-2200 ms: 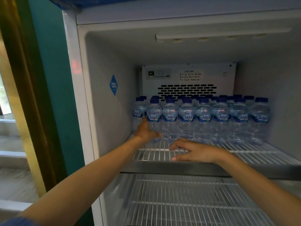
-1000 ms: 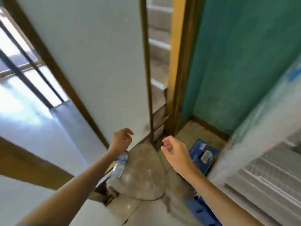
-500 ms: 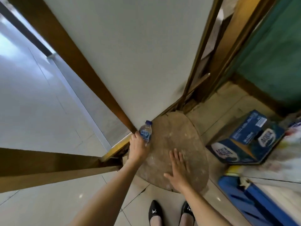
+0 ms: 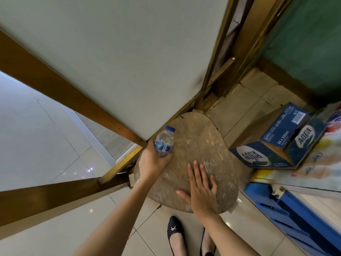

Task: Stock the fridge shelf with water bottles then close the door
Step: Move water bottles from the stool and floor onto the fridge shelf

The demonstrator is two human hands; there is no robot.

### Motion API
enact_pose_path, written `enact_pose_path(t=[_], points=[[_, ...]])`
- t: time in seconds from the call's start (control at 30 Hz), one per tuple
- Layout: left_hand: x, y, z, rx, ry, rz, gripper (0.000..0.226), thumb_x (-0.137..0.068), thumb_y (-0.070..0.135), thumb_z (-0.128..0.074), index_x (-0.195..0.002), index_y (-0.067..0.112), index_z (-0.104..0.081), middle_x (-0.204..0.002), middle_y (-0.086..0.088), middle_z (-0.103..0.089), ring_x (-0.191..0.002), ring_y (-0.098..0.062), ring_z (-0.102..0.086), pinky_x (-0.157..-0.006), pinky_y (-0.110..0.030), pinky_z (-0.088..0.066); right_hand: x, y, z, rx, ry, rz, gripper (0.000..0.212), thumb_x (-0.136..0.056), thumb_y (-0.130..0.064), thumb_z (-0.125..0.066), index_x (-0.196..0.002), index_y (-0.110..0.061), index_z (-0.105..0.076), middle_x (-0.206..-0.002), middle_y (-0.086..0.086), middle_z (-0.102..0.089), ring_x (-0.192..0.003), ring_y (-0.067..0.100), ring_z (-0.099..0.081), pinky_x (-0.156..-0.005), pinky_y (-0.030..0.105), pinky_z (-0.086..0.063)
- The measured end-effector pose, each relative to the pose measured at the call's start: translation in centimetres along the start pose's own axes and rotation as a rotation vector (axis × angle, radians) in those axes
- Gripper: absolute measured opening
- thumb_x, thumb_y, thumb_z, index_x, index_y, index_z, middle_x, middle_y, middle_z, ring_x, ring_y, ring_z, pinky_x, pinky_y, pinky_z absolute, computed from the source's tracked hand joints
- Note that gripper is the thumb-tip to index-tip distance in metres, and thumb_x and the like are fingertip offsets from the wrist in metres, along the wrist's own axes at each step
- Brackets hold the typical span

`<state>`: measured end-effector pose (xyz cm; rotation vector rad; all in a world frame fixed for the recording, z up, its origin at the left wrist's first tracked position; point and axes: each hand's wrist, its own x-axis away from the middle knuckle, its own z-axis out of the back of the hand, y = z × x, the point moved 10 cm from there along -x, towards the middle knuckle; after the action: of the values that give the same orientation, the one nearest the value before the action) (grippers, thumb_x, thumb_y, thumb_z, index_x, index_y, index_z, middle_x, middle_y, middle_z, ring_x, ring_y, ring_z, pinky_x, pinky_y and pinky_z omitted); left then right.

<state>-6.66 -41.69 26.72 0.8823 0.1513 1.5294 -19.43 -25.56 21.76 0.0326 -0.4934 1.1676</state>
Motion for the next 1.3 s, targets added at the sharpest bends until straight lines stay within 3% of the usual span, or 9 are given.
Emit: enact_pose_path(t=[0.2,0.37,0.53,0.63,0.77,1.0,1.1,1.2,1.3], points=[[2.6,5.7,-0.7,0.325,-0.146,-0.141,0.045,-0.075,0.02,-0.077,-0.108,0.029,-0.047,-0.093,0.018,-0.059,-0.086,0.001,-0.06,-0.07,-0.01,-0.047,0.3,-0.4,0.3,-0.048,-0.05,0.044,0.091,-0.079,-0.075,-0.037,-0.151,-0.019,-0.03,-0.158,0.005,-0.027,-0.145,0.02,-0.023,-0.112,0.046,-0.018],[6.1,13.3,1.0,0.475,-0.282,-0.212,0.056,-0.067,0.031,-0.076,-0.117,0.023,-0.052,-0.108,0.002,-0.065,-0.098,-0.016,-0.065,-0.09,-0.04,-0.054,1.2,-0.3,4.5,-0.356,-0.197,-0.007,0.085,-0.093,-0.052,-0.05,-0.154,-0.028,0.003,-0.161,-0.004,0.01,-0.15,0.019,-0.001,-0.12,0.049,-0.013],[13.5,25.6,4.5,0.47,-0.36,-0.413,0.044,-0.077,0.015,-0.074,-0.112,0.02,-0.049,-0.096,0.003,-0.062,-0.086,-0.009,-0.064,-0.076,-0.024,-0.052,6.4,3.4,15.5,-0.634,-0.094,-0.141,0.072,-0.096,-0.047,-0.047,-0.154,-0.03,-0.009,-0.16,-0.01,-0.014,-0.146,0.012,-0.02,-0.118,0.034,-0.025],[19.5,33.7,6.3,0.491,-0.457,-0.557,0.047,-0.075,0.022,-0.076,-0.115,0.02,-0.051,-0.1,0.001,-0.065,-0.091,-0.014,-0.066,-0.084,-0.031,-0.054,11.4,5.8,24.1,-0.6,0.002,-0.119,0.06,-0.097,-0.042,-0.049,-0.151,-0.031,-0.026,-0.151,-0.01,-0.039,-0.136,0.007,-0.041,-0.11,0.028,-0.038],[29.3,44.7,8.1,0.503,-0.612,-0.761,0.048,-0.074,0.016,-0.078,-0.114,0.011,-0.052,-0.094,-0.002,-0.068,-0.083,-0.013,-0.067,-0.08,-0.03,-0.053,20.1,11.7,38.0,-0.529,0.241,-0.177,0.034,-0.096,-0.034,-0.054,-0.129,-0.027,-0.059,-0.113,-0.011,-0.069,-0.101,0.002,-0.064,-0.09,0.023,-0.051],[48.8,60.2,9.3,0.463,-0.86,-1.172,0.042,-0.079,0.002,-0.072,-0.115,0.002,-0.05,-0.092,-0.004,-0.064,-0.076,-0.006,-0.063,-0.067,-0.015,-0.052,36.9,22.2,60.3,-0.404,0.877,-0.278,0.011,-0.091,-0.021,-0.061,-0.09,-0.025,-0.071,-0.056,-0.011,-0.057,-0.053,0.003,-0.05,-0.059,0.03,-0.043],[55.0,64.3,8.6,0.471,-0.902,-1.286,0.044,-0.078,0.008,-0.075,-0.114,0.008,-0.049,-0.089,-0.002,-0.064,-0.072,-0.004,-0.062,-0.065,-0.021,-0.053,43.8,24.4,66.7,-0.256,1.158,-0.323,0.015,-0.088,-0.021,-0.059,-0.081,-0.013,-0.069,-0.058,0.004,-0.062,-0.053,0.021,-0.051,-0.055,0.036,-0.043],[59.5,67.9,8.5,0.507,-0.889,-1.369,0.052,-0.075,0.021,-0.078,-0.117,0.012,-0.048,-0.095,-0.003,-0.067,-0.079,-0.014,-0.065,-0.075,-0.036,-0.057,50.3,25.9,71.9,-0.117,1.452,-0.301,0.018,-0.083,-0.024,-0.058,-0.082,-0.009,-0.069,-0.066,0.005,-0.067,-0.056,0.019,-0.055,-0.055,0.034,-0.045],[62.3,71.8,8.9,0.577,-0.813,-1.412,0.052,-0.074,0.032,-0.078,-0.115,0.017,-0.049,-0.1,-0.003,-0.069,-0.088,-0.02,-0.067,-0.084,-0.044,-0.056,52.8,28.3,76.3,0.001,1.516,-0.261,0.014,-0.084,-0.021,-0.06,-0.088,-0.009,-0.068,-0.08,0.005,-0.069,-0.072,0.022,-0.064,-0.064,0.037,-0.051]])
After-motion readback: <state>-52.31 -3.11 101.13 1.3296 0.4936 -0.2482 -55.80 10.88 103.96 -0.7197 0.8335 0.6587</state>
